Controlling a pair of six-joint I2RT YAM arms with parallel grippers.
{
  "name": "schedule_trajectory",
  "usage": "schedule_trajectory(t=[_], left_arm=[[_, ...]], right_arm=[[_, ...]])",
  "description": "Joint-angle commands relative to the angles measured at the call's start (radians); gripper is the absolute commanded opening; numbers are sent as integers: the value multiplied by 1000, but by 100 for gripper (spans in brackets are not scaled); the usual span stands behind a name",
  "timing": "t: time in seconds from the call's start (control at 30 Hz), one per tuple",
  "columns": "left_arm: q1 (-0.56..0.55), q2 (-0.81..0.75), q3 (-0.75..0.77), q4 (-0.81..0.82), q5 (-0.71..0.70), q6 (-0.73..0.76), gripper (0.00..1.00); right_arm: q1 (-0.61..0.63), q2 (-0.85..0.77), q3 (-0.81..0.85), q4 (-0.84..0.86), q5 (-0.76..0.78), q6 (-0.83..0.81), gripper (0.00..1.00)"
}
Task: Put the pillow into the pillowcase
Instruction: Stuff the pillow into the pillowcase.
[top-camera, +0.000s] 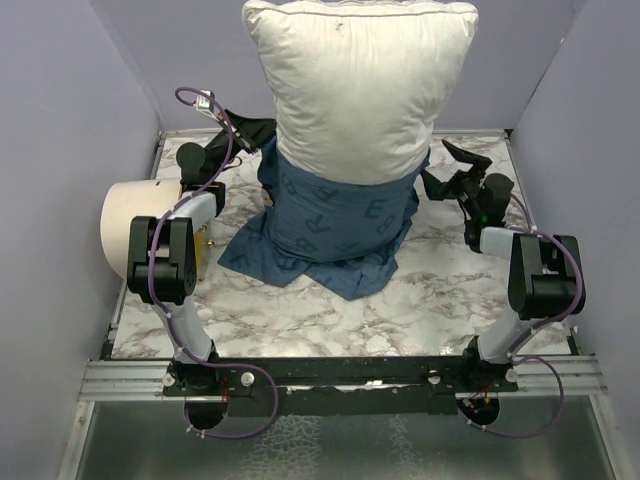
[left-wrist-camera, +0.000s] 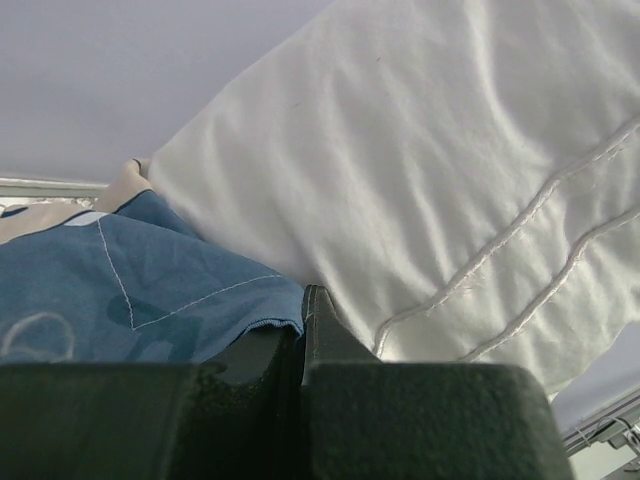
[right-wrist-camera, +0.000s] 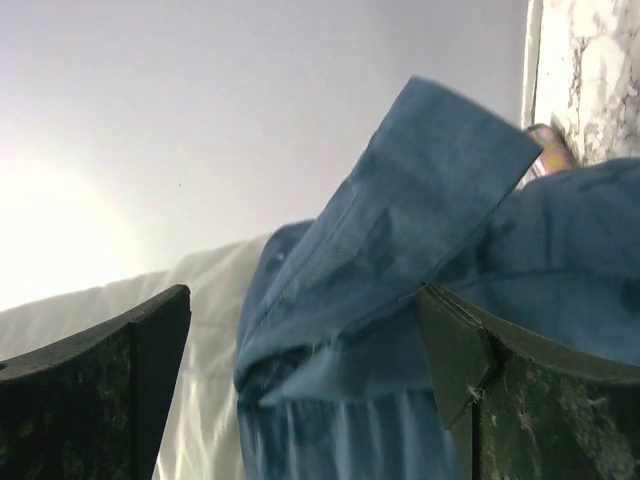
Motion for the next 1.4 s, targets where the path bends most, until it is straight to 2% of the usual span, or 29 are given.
schedule_trajectory(t=[0.0, 0.27, 0.43, 0.6, 0.63, 0.67, 0.73, 0.83, 0.93, 1.0, 1.13, 1.37], left_arm=[[3, -66, -3, 53, 34, -4, 0], [-6, -71, -8, 40, 43, 6, 0], [-7, -75, -8, 32, 44, 8, 0], [-8, -68, 4, 25, 45, 8, 0], [-8, -68, 5, 26, 45, 4, 0], [-8, -68, 6, 25, 46, 3, 0], [-8, -72, 6, 24, 46, 2, 0], [-9, -81, 7, 15, 46, 2, 0], [-5, -87, 19, -9, 38, 5, 0], [0, -85, 35, -33, 29, 10, 0], [18, -71, 96, -89, 7, 19, 0], [38, -27, 255, -103, -46, -19, 0]], right_arm=[[6, 82, 62, 37, 51, 52, 93], [48, 175, 197, 51, 5, 75, 88], [94, 154, 215, 43, 0, 72, 91], [108, 86, 175, 2, 23, 17, 90], [108, 81, 175, -1, 33, 14, 86], [108, 87, 182, 15, 40, 12, 76], [107, 112, 208, 71, 46, 8, 49], [107, 145, 252, 142, 31, -1, 23], [98, 118, 241, 191, 43, -45, 5], [78, 75, 231, 190, 48, -101, 1], [17, 0, 270, 154, 13, -197, 1], [-68, -48, 463, 61, -100, -320, 1]])
